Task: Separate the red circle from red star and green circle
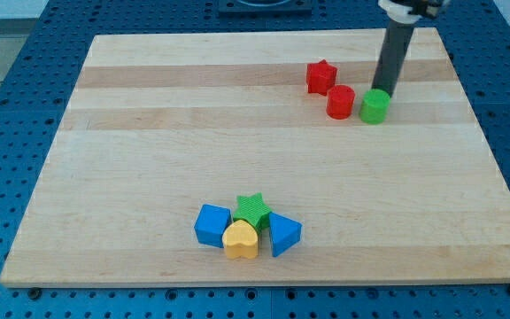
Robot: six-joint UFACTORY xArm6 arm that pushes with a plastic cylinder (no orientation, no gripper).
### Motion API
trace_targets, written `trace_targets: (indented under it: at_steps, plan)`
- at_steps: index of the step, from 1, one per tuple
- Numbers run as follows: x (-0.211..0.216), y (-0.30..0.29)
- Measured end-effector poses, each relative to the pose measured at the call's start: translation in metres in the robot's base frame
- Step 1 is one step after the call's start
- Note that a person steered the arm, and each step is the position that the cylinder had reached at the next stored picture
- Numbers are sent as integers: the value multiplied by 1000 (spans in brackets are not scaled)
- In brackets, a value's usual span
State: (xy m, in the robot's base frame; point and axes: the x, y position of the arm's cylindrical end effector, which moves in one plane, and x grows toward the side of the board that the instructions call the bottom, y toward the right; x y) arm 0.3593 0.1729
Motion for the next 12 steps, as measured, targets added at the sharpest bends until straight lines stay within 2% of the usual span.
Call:
trace_targets:
  at_steps: [1, 2, 3, 4, 5, 6, 7, 8, 9, 10, 11, 12]
  plan:
    - [2, 19]
    - [41, 41]
    - [48, 29]
    - [4, -1]
    - [-12, -65]
    - [-11, -88]
    - [22, -68]
    - [28, -131]
    - [29, -238]
    - [78, -275]
    - [89, -267]
    - [111, -205]
